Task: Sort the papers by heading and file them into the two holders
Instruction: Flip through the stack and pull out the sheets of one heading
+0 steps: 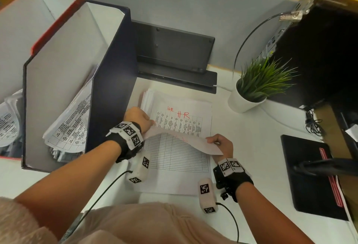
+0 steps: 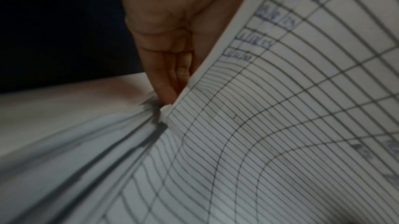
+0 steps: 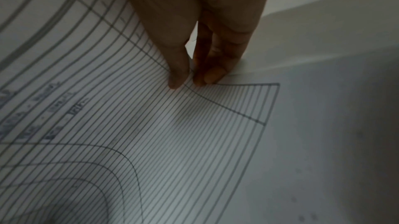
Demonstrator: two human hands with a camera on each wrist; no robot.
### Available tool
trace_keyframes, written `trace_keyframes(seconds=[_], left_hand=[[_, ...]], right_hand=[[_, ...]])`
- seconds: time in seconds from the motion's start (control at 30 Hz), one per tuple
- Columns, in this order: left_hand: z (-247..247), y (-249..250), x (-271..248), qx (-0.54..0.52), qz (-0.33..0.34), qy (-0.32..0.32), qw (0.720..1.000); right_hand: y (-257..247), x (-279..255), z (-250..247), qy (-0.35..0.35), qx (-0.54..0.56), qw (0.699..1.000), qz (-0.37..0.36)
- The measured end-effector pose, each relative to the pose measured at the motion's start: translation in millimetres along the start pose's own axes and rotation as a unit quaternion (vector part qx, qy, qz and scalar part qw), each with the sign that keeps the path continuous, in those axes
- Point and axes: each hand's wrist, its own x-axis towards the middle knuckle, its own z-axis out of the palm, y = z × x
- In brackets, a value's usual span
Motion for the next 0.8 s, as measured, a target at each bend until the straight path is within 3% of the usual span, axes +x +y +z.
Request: trace_keyframes(seconds=[0.1,0.23,0.3,0.43,0.67,0.73,0.8], left_hand=[[7,-4,-4,-0.004,0.048,0.036,0.998],[15,-10,-11,-0.113,0.102,0.124,0.98],[17,-12,-13,-0.155,0.113,0.136,0.972],[17,-17,-11,-0.236,0.088,0.082,0.964],[13,-15,-13,-0.386,0.049,-0.049,0.92],[10,-12,-13,-0.439,0.005,-0.086,0.894],[5,-9,-14,-0.46,-0.043,-0.103,0.881]], right_hand=[[0,2,0,0.018,-0.041,0.999,-0.015],[3,7,-2,0.049,-0.137,0.989,-0.031],[3,8,-4,0.042,-0.196,0.979,-0.038],[-2,6,-5,0.022,-0.214,0.976,-0.03],[-6,3,-8,-0.031,-0.176,0.983,-0.038],[-5,3,-8,-0.034,-0.21,0.976,-0.043],[-2,4,-9,-0.03,-0.174,0.983,-0.058]])
